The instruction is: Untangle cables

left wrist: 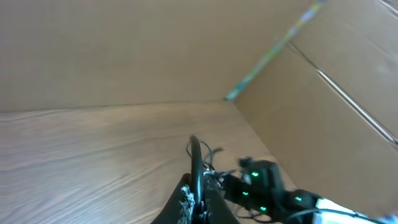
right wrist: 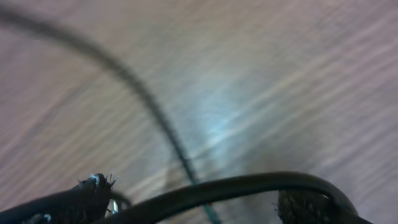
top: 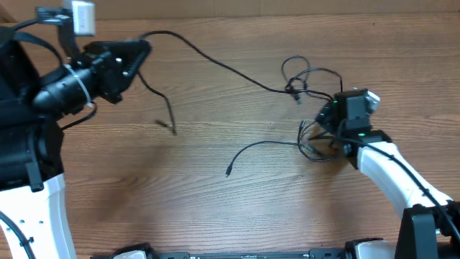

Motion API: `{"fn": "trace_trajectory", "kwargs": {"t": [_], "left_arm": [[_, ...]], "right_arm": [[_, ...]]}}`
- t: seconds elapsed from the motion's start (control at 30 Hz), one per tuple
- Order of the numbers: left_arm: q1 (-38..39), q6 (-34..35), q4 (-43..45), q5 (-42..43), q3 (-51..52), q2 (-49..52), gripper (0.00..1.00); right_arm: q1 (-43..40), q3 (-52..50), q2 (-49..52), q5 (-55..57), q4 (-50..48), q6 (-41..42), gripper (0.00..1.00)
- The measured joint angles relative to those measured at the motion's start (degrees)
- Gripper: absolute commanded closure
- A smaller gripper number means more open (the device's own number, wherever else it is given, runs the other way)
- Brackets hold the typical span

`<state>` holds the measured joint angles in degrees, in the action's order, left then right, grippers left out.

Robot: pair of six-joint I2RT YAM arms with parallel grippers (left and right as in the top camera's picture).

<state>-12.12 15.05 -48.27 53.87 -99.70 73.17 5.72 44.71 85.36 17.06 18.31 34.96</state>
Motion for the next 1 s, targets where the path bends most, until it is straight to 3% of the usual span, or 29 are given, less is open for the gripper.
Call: {"fn": "trace_trajectory", "kwargs": {"t": [0.13,0.2,0.27,0.37,0.53,0.6,0.63,0.73,0.8,0.83,1.0], "left_arm": [[-2.47,0.00,-0.92,-2.27,0.00,0.09,0.96],[-3.17,0.00,-2.89,-6.21,0.00,0.09,0.96],[-3.34,0.17,-5.51,-11.72,0.00,0.11,0.96],[-3.21,1.42,-8.72,-17.81,0.02,0.42,0.96],[0.79,2.19,-10.43,-19.85,0.48,2.95,0.96],[3.52,2.40,-11.15,-20.22,1.20,4.61,0.95],[5.14,2.58,-11.56,-20.79,1.60,5.84,0.87],[8.72,2.69,-12.35,-23.02,2.32,9.60,0.34],[10.58,2.97,-13.03,-25.00,2.38,12.41,0.18],[11.08,2.99,-13.31,-25.57,2.40,13.42,0.04],[13.77,3.54,-14.53,-27.19,2.40,19.58,0.00]], "right_arm": [[-2.91,0.00,0.00,-0.42,3.48,0.02,0.23],[-5.03,0.00,0.00,-0.98,5.18,-0.04,0.31],[-7.34,0.00,0.00,-3.32,6.40,-0.66,0.31],[-9.55,0.00,0.00,-11.19,6.86,-4.22,0.20],[-9.66,0.00,-0.11,-27.67,6.97,-9.51,0.00],[-9.44,0.00,-0.55,-32.63,7.45,-10.43,0.00],[-9.42,0.00,-1.25,-35.71,7.96,-10.97,0.00],[-9.42,0.00,-4.04,-41.31,9.62,-11.50,0.00],[-9.42,0.00,-6.21,-43.41,10.88,-11.69,0.00],[-9.42,0.00,-7.21,-44.17,11.52,-11.78,0.00],[-9.20,0.00,-10.19,-46.47,12.76,-12.13,0.00]]}}
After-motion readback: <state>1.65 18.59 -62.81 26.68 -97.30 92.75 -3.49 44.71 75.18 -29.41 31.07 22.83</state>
